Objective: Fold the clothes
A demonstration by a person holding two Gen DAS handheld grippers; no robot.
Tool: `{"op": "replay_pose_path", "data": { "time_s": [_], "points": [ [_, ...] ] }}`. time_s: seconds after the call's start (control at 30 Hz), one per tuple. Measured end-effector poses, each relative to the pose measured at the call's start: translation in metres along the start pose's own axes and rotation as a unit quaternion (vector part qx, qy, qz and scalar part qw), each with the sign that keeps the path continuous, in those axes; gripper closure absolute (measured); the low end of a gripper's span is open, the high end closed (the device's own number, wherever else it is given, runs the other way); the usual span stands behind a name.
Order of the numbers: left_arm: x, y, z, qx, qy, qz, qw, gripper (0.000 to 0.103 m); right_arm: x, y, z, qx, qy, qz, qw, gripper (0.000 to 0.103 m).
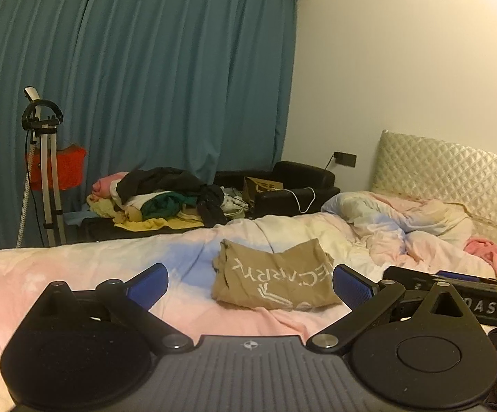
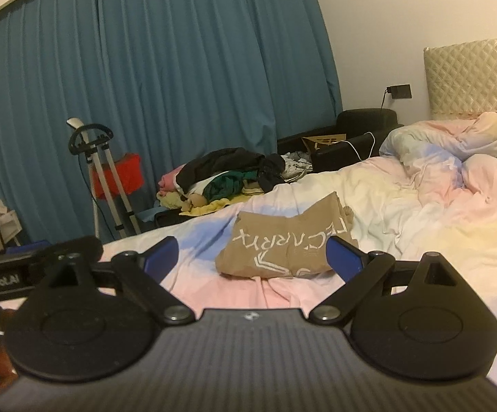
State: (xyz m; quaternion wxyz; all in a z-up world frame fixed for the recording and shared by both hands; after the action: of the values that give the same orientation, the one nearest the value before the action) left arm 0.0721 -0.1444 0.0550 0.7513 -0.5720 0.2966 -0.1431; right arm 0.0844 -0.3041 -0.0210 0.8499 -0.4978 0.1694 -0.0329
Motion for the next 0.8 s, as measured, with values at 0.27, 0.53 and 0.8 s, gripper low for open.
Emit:
{"op": "replay_pose_path", "data": {
  "time_s": [0.27, 0.53, 0.8],
  "points": [
    [0.004, 0.019, -0.006, 0.011, -0.001, 0.004, 0.9999, 0.000, 0.012, 0.025, -0.003, -0.019, 0.010, 0.007, 1.000, 0.009],
    [0.006, 0.034, -0.003, -0.002, 0.003, 0.017, 0.9999, 0.000, 0.013, 0.031, -0.007, -0.018, 0.019, 0.001, 1.000, 0.009],
    [0.003, 0.037, 0.002, -0.001, -0.004, 0.022, 0.9997, 0.000, 0.013, 0.032, -0.007, -0.019, 0.024, 0.000, 1.000, 0.009]
  ]
}}
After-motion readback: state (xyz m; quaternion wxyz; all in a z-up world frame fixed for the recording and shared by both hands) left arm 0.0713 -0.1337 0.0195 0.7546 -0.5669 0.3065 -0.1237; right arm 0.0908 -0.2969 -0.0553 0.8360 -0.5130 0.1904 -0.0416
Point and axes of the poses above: each gripper's, at about its wrist camera, not at the fingertips, and x roughly the way its jaws point, z to its left, y to its underside, the point moved 10 cm from there along x, roughly the way its jaws point, and after that the axes turned 14 degrees about x, right-handed, at the moved point
